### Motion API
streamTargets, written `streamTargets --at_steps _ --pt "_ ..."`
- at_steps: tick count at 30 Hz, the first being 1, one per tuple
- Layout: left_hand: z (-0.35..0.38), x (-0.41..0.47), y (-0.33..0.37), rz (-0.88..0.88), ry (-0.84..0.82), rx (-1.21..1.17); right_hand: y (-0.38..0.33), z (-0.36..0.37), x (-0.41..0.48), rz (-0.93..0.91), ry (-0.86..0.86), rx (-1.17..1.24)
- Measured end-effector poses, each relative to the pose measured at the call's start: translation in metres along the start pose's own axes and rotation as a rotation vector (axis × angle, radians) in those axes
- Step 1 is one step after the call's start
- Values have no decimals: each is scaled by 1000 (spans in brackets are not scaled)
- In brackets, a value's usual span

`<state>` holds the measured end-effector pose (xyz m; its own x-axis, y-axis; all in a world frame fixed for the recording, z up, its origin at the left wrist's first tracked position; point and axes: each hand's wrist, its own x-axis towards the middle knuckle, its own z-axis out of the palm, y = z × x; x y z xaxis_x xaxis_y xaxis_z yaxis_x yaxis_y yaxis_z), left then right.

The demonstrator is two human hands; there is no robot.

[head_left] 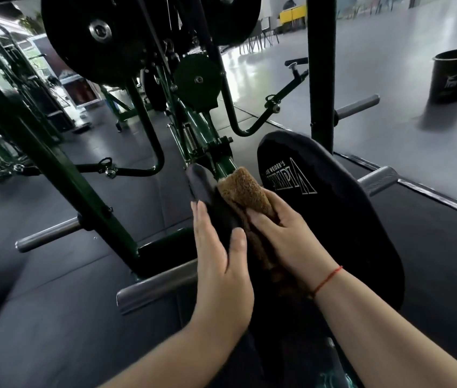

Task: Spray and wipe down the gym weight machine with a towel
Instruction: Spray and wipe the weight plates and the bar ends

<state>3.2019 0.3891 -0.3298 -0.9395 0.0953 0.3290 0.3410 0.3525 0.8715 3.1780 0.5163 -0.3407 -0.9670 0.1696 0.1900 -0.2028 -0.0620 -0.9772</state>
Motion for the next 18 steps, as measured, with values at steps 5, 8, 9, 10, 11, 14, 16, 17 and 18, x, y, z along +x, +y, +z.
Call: streamTargets --at_steps 5,8,9,10,11,14,16,17,18 --pt "6 -12 -15 124 39 55 32 12 27 18 -31 -118" --pt "9 -7 -18 132 56 70 52 17 26 90 -16 -144" --pt "9 -6 -18 123 60 65 59 17 24 105 -9 -139" --pt "10 -3 -16 117 57 54 63 15 21 115 -8 -137" --pt "10 0 -15 98 52 36 68 13 18 125 -9 -127" --pt "6 14 -6 2 50 -12 70 7 6 150 6 -78" --pt "3 26 1 -52 50 -14 67 4 1 141 15 -86" --pt "1 34 3 -74 52 -32 64 3 -2 131 23 -96" --pt "-1 44 5 -98 50 -62 59 1 -4 126 22 -104"
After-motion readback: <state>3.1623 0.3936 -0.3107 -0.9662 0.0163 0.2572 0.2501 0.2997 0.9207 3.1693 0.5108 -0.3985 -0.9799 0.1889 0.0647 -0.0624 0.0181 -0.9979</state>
